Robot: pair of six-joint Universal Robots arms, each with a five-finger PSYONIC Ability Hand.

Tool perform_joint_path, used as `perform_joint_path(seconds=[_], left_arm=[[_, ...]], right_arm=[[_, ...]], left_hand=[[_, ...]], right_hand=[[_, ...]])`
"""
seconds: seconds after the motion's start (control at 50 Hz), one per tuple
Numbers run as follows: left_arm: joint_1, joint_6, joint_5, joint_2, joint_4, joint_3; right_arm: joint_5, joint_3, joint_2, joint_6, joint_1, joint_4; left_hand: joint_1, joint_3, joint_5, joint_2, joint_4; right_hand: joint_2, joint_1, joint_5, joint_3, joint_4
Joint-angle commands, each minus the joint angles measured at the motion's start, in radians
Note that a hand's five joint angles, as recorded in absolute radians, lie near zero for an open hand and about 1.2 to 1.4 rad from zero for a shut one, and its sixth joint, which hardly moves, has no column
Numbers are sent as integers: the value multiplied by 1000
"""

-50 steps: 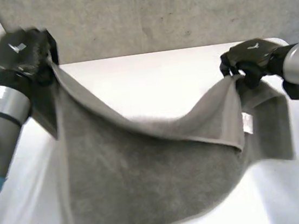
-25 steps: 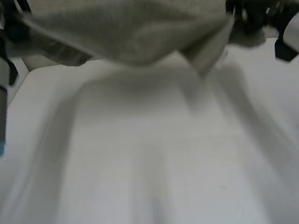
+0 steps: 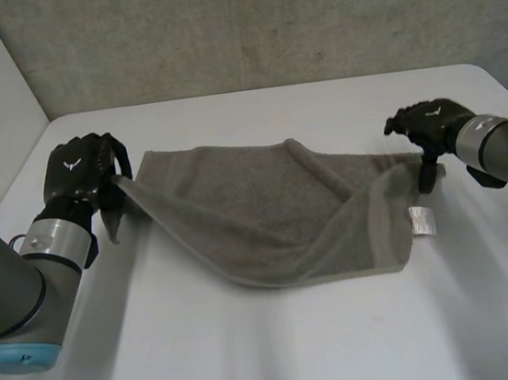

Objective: Fold the towel.

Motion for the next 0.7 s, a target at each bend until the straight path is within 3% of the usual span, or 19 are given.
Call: perform_joint_path(seconds=[0.02, 0.14, 0.28, 0.44, 0.52, 0.7], left_arm=[[12, -1, -1, 5, -1, 8], [23, -3, -1, 5, -1, 5], [31, -6, -1, 5, -1, 1], [27, -6, -3, 5, -1, -4], [26, -6, -3, 5, -1, -7], [18, -4, -1, 5, -1, -12]], right_arm=[[-12, 306, -285, 4, 1, -154], [-31, 515, -441, -2, -2, -214], [-161, 776, -508, -5, -14, -213], [-232, 842, -476, 4, -11, -239], [-230, 836, -372, 6, -2, -294], [-215, 825, -297, 4, -1, -432]], left_hand=[[208, 180, 196, 179, 178], [208, 180, 196, 179, 178], [208, 180, 196, 179, 178], [208, 180, 196, 179, 178], [208, 180, 196, 179, 178], [208, 180, 196, 179, 178]], right_hand=[[-75, -62, -61, -70, -83], [-75, -62, -61, -70, -83], [158, 171, 172, 163, 150], [199, 213, 213, 204, 191], [214, 227, 228, 219, 206], [285, 298, 299, 289, 277]])
